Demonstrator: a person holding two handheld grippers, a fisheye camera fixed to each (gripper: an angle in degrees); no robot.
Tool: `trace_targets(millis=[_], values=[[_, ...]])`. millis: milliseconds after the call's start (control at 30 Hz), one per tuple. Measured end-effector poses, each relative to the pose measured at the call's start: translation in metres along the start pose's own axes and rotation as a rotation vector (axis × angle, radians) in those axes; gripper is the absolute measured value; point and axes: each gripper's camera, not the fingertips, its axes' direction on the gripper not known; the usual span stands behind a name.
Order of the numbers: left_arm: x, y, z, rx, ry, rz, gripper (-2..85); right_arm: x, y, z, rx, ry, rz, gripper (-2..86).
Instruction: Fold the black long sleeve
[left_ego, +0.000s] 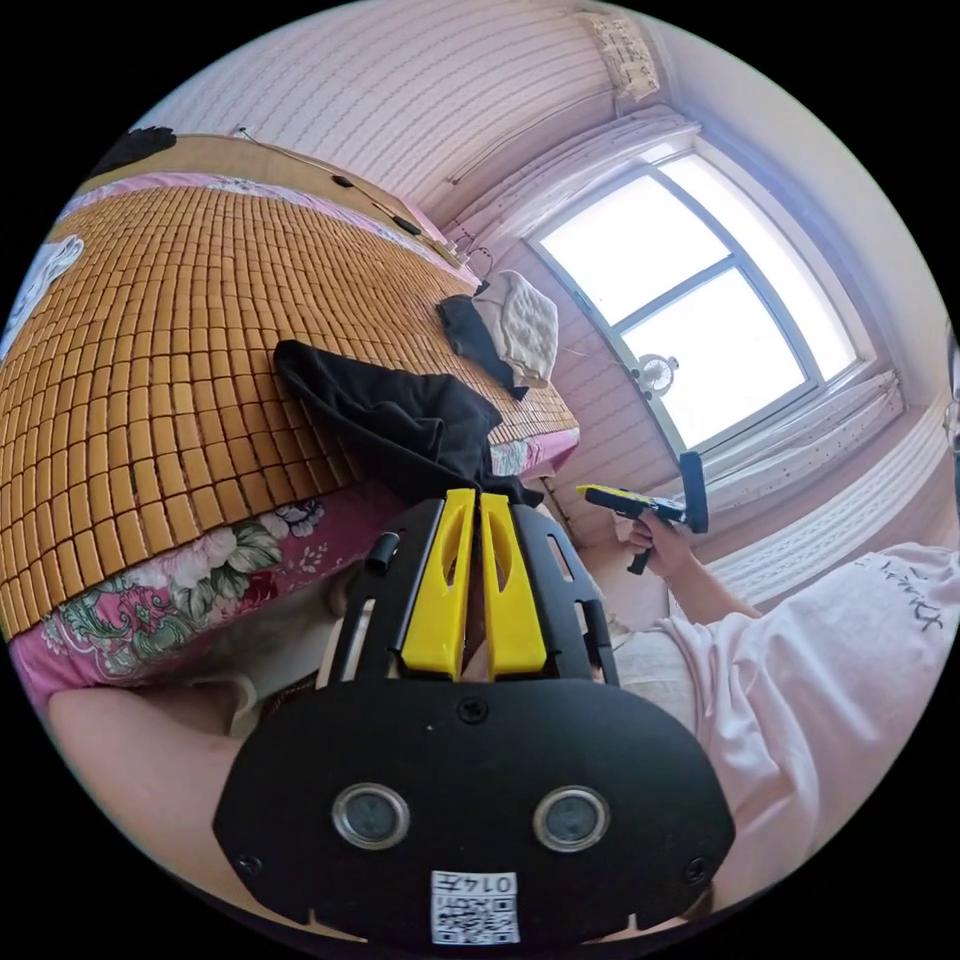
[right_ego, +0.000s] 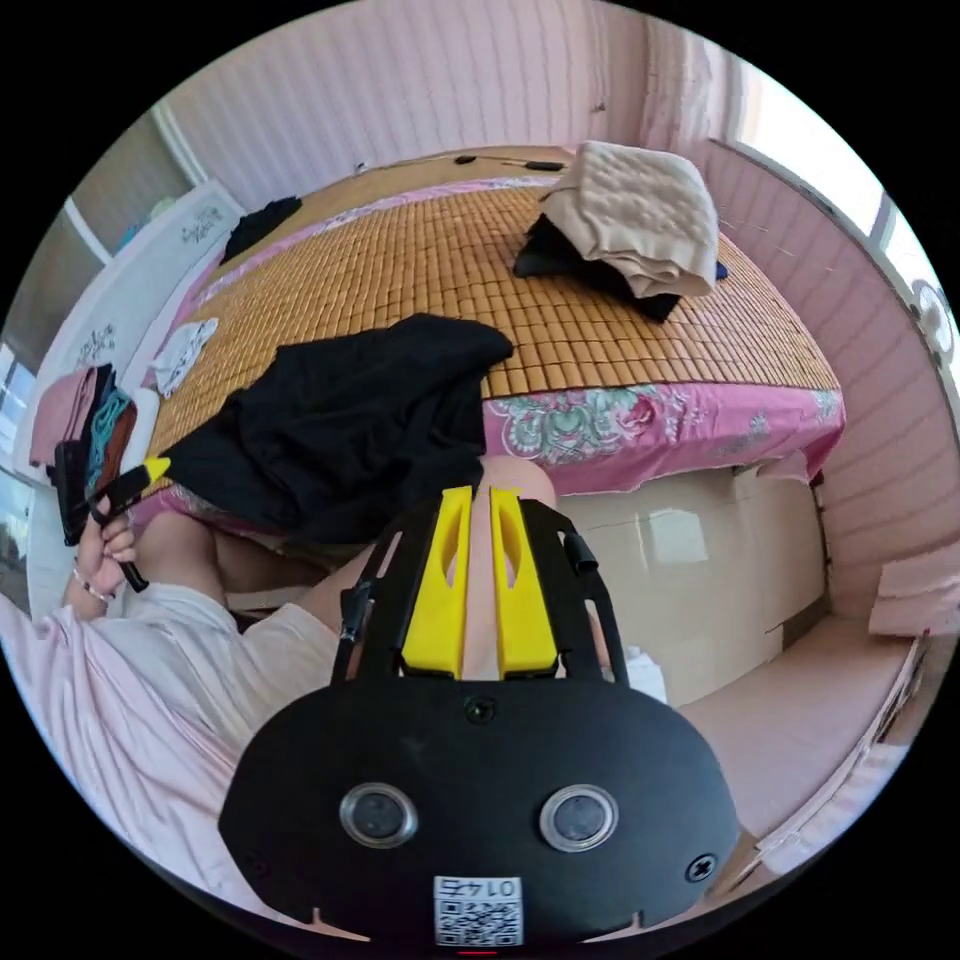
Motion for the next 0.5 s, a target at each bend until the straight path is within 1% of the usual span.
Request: trace_targets(millis=[133,200,233,267,367,433,500], values=[[0.013,0.013,-0.008,-0.003,-0.022,0.005,-1.0,-0.022,-0.021,0.038,-0.139,-0.009,-0.116,9.7],[0.021,0.024,-0.016,-0.002,-0.039,0.005,-1.0,-0.015,-0.022,0.068,-0.268,0.032,-0.124,8.1],[0.023,0.027,-0.018,-0.002,-0.043,0.001,-1.0,-0.011,-0.021,0.069,-0.27,0.048,-0.12,6.4],[0.026,0.034,-0.023,0.001,-0.053,-0.01,-1.0,-0.002,-0.016,0.062,-0.236,0.06,-0.101,3.0],[0.033,0.052,-0.041,0.028,-0.082,-0.036,-1.0,0.033,0.002,0.025,-0.118,0.025,-0.012,1.0],[0.036,0.063,-0.052,0.042,-0.085,-0.051,-1.0,0.064,0.02,-0.004,-0.016,-0.05,0.071,0.4],[0.044,0.078,-0.067,0.069,-0.084,-0.054,-1.0,0.11,0.051,-0.044,0.153,-0.223,0.179,0.1]])
